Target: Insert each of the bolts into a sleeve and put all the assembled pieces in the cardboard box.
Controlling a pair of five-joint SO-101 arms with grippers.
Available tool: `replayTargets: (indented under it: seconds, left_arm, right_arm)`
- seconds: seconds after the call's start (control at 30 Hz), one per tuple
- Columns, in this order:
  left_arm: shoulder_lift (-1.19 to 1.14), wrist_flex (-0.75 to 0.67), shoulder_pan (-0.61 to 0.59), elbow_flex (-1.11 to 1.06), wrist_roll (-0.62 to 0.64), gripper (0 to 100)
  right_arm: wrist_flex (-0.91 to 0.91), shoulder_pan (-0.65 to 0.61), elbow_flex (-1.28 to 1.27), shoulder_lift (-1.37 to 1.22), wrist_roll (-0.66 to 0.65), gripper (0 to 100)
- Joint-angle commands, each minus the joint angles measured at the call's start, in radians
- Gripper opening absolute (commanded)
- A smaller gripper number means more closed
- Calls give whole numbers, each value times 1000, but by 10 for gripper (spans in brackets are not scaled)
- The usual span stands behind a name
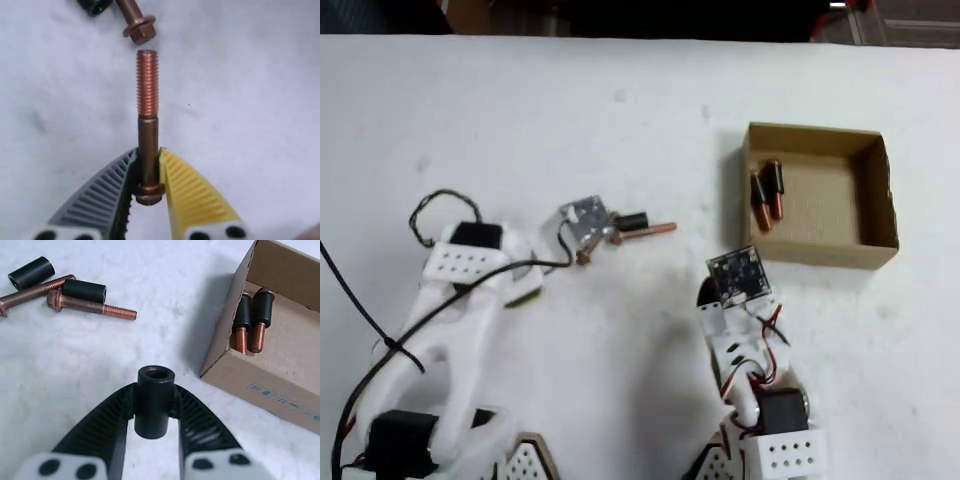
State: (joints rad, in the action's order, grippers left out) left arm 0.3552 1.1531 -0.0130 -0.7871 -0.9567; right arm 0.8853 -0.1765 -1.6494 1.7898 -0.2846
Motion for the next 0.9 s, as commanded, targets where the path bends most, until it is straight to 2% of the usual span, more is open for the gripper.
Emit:
replayTargets:
  seconds: [0.0,0.13,0.43,0.87]
  left_arm:
    - [45,0,-50,9,-80,22]
    - [45,-34,-82,-5,-117,22]
    - [45,-298,-88,-193,-253,22]
    - [45,-310,-84,-207,-270,24]
  right_arm:
    - [-27,-10,6,10,3,17]
    - [-27,-10,6,10,3,17]
    - [-27,-10,6,10,3,17]
    - [-27,-10,6,10,3,17]
